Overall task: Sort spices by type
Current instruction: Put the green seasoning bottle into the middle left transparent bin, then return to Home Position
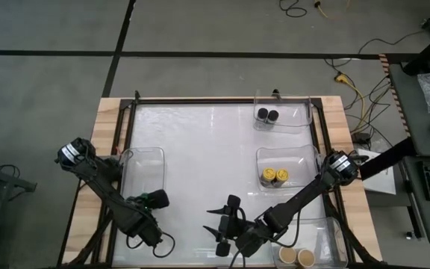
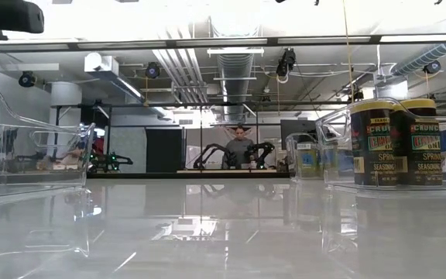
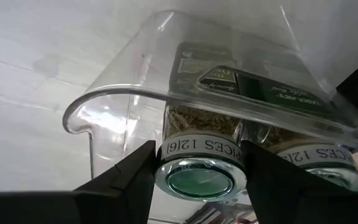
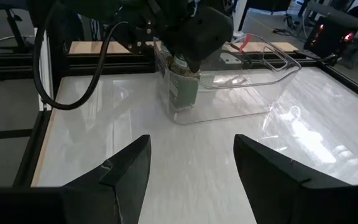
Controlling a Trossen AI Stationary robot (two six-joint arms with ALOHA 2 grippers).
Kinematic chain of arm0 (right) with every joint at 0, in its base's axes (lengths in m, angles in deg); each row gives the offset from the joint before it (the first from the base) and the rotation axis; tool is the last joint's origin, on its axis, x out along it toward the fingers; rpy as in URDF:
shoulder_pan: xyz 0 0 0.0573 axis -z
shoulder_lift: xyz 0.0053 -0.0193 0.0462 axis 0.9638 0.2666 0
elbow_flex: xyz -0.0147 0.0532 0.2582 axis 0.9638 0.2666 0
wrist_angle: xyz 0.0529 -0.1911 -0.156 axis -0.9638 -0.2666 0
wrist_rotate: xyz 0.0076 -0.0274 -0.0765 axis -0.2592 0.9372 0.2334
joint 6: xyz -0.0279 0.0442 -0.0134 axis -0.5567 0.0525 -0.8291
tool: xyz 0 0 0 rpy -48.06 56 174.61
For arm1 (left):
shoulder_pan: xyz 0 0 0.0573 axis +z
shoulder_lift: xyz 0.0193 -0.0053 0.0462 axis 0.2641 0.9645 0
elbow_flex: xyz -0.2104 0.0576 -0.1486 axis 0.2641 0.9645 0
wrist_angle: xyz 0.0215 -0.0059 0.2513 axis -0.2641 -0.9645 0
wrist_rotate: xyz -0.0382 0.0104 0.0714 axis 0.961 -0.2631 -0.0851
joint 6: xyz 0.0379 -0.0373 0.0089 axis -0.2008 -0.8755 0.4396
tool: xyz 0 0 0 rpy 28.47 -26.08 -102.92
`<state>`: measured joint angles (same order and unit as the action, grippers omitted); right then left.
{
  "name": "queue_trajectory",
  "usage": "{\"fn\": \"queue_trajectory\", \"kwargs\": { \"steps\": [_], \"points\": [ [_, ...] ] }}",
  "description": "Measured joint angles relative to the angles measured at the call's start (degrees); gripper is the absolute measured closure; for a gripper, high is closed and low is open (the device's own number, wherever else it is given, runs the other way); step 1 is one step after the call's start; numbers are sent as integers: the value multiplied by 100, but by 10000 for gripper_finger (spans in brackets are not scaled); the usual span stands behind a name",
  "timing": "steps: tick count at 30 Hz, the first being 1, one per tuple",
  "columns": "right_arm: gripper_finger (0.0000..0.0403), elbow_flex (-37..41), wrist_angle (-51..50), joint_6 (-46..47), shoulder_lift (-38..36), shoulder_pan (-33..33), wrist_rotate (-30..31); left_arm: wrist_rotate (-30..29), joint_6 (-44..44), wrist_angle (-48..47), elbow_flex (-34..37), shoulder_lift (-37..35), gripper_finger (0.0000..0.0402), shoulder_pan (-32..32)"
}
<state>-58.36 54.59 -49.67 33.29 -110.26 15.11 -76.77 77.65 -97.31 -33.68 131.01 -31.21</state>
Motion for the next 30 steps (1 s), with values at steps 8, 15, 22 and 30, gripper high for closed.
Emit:
{"fn": "queue_trajectory", "kwargs": {
  "steps": [8,15,22,30],
  "points": [
    [184,0,-2,-2,0,0,0,7,-1,25,0,0,183,0],
    [184,2,-2,-2,0,0,0,3,-94,14,0,0,170,-4],
    [184,2,-16,-2,0,0,0,2,-131,-292,-211,2,169,-7],
    [184,2,-20,0,0,13,0,-171,-181,-661,-448,-4,169,1]
  ]
}}
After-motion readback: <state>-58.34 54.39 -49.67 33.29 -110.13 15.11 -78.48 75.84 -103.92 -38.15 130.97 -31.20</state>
